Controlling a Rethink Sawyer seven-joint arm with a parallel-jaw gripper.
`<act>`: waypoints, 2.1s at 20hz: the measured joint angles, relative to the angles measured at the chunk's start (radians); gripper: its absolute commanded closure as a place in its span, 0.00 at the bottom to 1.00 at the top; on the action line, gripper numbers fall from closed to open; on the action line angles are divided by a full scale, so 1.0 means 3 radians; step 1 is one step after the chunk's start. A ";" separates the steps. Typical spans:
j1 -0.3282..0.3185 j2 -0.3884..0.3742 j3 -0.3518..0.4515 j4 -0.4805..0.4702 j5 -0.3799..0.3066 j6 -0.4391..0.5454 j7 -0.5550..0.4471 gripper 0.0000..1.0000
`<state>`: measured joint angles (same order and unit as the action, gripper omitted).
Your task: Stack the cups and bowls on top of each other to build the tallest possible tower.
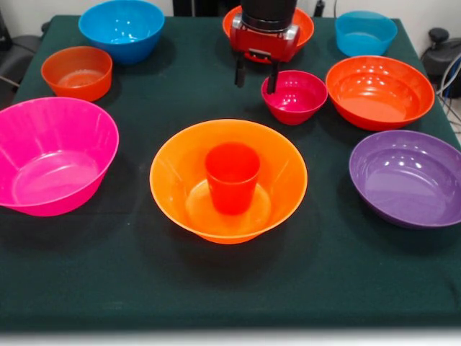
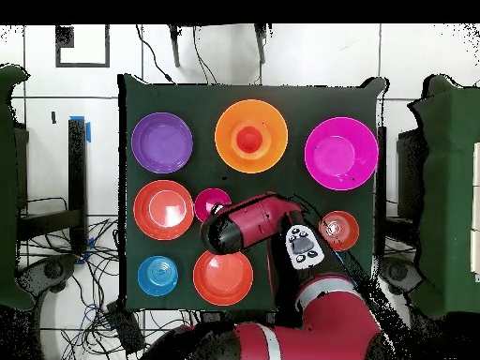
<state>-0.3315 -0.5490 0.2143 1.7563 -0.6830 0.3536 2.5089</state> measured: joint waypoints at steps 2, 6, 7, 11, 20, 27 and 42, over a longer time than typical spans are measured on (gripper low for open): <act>-0.0002 0.0013 -0.0026 0.0000 -0.0001 0.0000 0.0000 0.00; -0.0002 0.0033 -0.0066 0.0000 -0.0001 -0.0012 0.0000 0.00; -0.0002 0.0037 -0.0071 0.0000 -0.0001 -0.0018 0.0000 0.00; -0.0002 0.0068 -0.0101 0.0000 -0.0001 -0.0047 0.0000 0.00; -0.0002 0.0082 -0.0102 0.0000 0.0000 -0.0049 0.0000 0.00; -0.0004 0.0082 -0.0089 0.0000 0.0001 -0.0052 0.0000 0.00; 0.0001 0.0082 -0.0083 0.0000 0.0027 -0.0094 0.0000 0.00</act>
<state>-0.3312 -0.5244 0.1893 1.7562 -0.6749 0.3255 2.5089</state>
